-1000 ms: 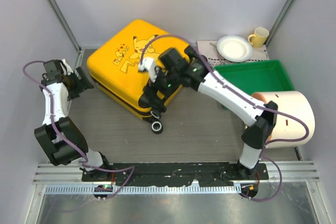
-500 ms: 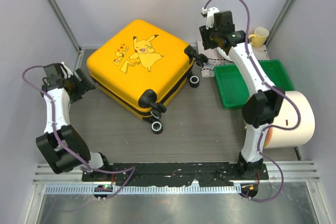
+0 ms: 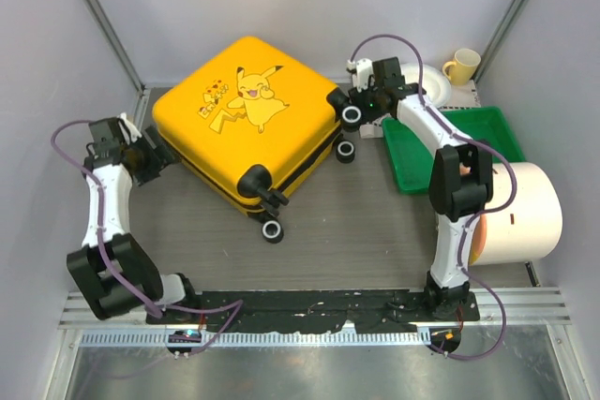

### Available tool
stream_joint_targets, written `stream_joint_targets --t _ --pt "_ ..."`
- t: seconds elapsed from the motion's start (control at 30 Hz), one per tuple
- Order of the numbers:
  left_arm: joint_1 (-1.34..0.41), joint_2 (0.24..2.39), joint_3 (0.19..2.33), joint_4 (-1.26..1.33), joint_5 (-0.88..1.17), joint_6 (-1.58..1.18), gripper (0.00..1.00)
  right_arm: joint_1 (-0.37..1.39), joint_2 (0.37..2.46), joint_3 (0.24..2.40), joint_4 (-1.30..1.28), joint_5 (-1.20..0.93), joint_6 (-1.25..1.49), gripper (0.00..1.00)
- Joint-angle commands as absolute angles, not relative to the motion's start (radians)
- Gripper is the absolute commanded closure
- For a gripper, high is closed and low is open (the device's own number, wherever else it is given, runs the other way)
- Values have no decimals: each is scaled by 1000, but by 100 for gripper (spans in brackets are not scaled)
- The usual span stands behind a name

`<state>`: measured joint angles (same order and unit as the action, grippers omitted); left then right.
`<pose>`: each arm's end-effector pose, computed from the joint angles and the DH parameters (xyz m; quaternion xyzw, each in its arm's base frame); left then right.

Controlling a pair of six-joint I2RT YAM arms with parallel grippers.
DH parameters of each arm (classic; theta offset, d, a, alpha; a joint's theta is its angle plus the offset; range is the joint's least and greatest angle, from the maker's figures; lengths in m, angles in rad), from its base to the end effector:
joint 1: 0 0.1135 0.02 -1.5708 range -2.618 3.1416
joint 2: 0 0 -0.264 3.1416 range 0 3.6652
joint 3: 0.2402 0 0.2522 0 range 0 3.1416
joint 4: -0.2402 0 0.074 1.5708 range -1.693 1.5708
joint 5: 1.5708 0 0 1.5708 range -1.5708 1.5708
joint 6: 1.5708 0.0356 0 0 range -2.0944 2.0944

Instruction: Open, take out, and arrange the luggage

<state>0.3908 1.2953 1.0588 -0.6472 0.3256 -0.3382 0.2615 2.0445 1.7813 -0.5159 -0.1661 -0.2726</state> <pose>0.2528 0.0918 0.2852 -0.2802 0.8875 -0.1438 0.3363 0.4527 0.1272 0.2660 -0.2735 0.8785 0.0744 0.3847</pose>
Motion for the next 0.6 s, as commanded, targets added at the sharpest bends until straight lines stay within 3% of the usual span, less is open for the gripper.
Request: stream_joint_targets --t 0.0,0.2,0.27,0.33,0.43,0.57 --pt "308 1464 1234 -506 334 -334 25 374 1782 1559 -485 -440 -359 62" --pt "204 1865 1734 -572 328 -215 25 560 1532 1241 -499 -534 -362 63" --pt "166 1981 1996 -657 366 -172 23 678 1476 1139 -468 -528 -367 62" --pt "132 2159 2311 -769 403 -135 23 809 1422 1095 -419 -488 -361 60" --pt "92 2289 2581 -911 375 -100 20 867 1446 1120 -342 -471 -310 55" --pt "156 2133 2427 -783 307 -94 16 835 1459 1244 -380 -417 -281 52"
